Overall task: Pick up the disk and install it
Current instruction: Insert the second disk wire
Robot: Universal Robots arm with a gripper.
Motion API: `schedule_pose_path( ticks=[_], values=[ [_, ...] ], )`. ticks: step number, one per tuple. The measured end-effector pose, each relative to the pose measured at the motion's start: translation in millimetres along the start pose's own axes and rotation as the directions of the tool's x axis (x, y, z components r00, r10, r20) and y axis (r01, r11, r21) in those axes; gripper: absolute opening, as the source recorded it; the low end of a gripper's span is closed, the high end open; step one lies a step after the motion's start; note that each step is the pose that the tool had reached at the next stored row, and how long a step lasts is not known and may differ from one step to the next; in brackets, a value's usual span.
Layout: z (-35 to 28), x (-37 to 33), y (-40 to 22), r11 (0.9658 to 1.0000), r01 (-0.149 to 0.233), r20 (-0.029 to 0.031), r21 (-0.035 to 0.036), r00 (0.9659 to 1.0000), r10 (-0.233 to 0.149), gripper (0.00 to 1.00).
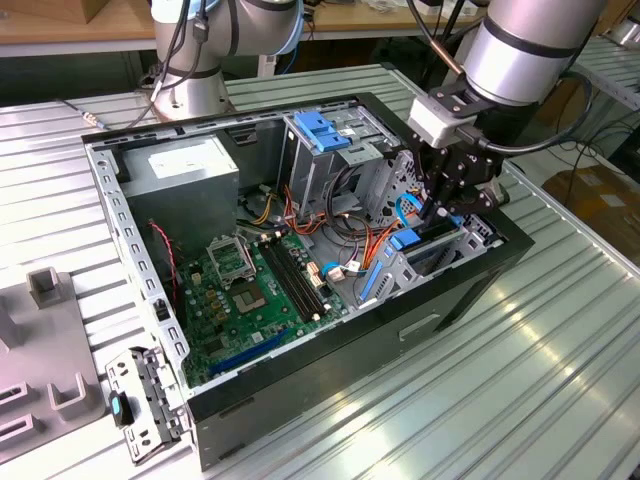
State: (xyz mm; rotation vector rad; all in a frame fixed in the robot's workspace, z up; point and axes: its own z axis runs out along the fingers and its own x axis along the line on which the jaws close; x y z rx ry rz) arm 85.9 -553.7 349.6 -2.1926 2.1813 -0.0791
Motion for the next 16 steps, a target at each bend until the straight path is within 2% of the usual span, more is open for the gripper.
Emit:
schedule_pose_path(
  ticks=[9, 10, 12, 13, 15, 16],
  values=[
    [2.8, 0.2, 0.2, 1.0, -0.001, 0.0069, 0.0, 1.0, 0.001, 0.16],
    [3.5, 0.3, 0.3, 1.0, -0.001, 0.0095, 0.0, 1.0, 0.001, 0.16],
    [8.1, 1.2, 0.5, 1.0, -0.001, 0.0193, 0.0, 0.9998, 0.001, 0.16],
    [-5.1, 1.3, -0.5, 1.0, -0.001, 0.0194, 0.0001, 0.9998, 0.001, 0.24],
    [-6.4, 1.3, -0.6, 1.0, -0.001, 0.0194, 0.0001, 0.9998, 0.001, 0.11],
    [-6.5, 1.2, -0.6, 1.0, -0.001, 0.0193, 0.0001, 0.9998, 0.001, 0.11]
  ],
)
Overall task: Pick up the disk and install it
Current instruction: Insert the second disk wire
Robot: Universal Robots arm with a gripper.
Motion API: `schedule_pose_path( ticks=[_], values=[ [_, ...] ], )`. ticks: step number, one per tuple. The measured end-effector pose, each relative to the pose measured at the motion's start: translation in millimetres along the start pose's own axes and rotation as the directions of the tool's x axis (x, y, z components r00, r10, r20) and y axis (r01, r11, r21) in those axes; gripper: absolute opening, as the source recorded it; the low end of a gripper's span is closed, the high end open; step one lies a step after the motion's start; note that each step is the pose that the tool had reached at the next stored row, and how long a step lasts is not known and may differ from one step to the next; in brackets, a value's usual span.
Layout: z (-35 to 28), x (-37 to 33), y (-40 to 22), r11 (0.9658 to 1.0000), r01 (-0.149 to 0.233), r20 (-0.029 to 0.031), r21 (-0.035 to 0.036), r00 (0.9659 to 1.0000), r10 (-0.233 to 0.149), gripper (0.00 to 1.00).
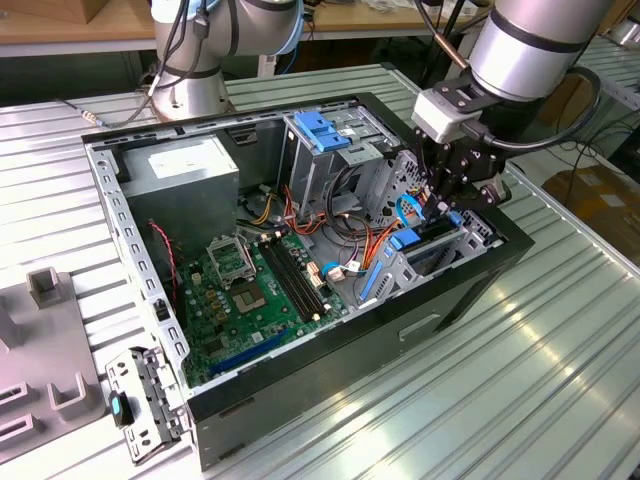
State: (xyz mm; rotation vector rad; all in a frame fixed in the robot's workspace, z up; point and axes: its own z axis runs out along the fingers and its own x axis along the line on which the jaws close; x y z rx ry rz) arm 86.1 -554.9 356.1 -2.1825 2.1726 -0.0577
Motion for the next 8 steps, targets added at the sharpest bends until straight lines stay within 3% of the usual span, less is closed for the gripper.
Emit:
schedule_pose_path(
  ticks=[8],
  values=[
    [-1.7, 0.0, -0.1, 1.0, 0.0, 0.0, 0.0, 1.0, 0.0, 0.11]
  ],
)
